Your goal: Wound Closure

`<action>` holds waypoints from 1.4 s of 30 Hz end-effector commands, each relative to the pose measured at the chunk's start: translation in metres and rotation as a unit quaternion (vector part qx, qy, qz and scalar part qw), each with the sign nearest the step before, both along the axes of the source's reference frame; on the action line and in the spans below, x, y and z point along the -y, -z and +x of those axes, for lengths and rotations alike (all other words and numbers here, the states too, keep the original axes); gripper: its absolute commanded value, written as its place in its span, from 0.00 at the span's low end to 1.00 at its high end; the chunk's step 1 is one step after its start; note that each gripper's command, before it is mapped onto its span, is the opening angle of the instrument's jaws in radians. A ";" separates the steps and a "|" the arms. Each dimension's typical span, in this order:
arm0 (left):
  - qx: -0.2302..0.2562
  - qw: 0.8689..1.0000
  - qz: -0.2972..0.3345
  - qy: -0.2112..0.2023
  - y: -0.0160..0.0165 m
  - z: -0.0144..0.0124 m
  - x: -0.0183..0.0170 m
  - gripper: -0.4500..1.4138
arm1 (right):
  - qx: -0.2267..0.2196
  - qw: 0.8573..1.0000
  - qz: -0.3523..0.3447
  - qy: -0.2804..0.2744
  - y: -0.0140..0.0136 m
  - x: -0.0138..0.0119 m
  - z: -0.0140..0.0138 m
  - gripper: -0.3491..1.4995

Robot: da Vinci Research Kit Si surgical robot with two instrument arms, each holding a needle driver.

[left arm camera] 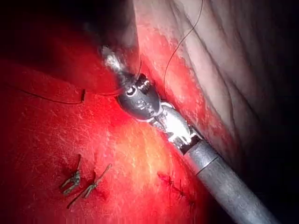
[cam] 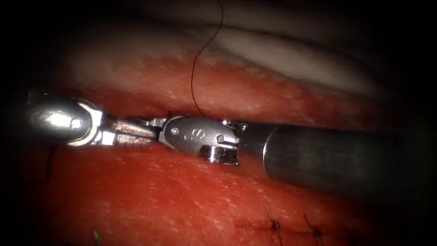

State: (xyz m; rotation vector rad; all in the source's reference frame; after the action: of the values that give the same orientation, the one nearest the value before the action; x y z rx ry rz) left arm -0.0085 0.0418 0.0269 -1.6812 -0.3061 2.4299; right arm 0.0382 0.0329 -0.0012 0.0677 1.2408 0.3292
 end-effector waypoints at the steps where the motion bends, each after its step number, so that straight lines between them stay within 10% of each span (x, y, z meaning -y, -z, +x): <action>1: 0.002 1.000 0.002 -0.001 -0.0003 -0.0005 0.0007 0.05 | -0.004 1.000 0.001 0.001 0.0005 -0.0005 0.0001 0.00; 5: 0.010 1.000 0.005 -0.009 0.0014 -0.0005 0.0021 0.05 | -0.029 0.998 0.039 -0.030 0.0034 -0.0007 -0.0039 0.90; 7: 0.012 1.000 0.006 -0.012 0.0019 -0.0007 0.0026 0.05 | -0.023 0.998 0.046 -0.045 0.0044 -0.0010 -0.0053 0.97; 27: 0.107 0.992 0.044 -0.046 0.0083 -0.0108 0.0136 0.05 | 0.002 0.994 0.062 -0.091 0.0094 -0.0024 -0.0202 0.99; 30: 0.100 0.990 0.097 -0.002 0.0064 -0.0118 0.0139 0.36 | 0.010 0.993 0.062 -0.099 0.0095 -0.0026 -0.0209 0.99; 34: 0.046 0.991 0.124 -0.003 0.0012 -0.0100 0.0142 0.54 | 0.012 0.993 0.062 -0.102 0.0095 -0.0026 -0.0209 0.99; 42: -0.027 0.989 0.137 -0.038 -0.0019 -0.0037 0.0133 0.57 | 0.012 0.993 0.062 -0.102 0.0095 -0.0027 -0.0209 0.99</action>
State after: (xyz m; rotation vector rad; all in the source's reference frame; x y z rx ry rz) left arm -0.0107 0.0301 0.0282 -1.4839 -0.6733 2.3646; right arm 0.0165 0.0352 -0.0110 0.0441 1.2005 0.5850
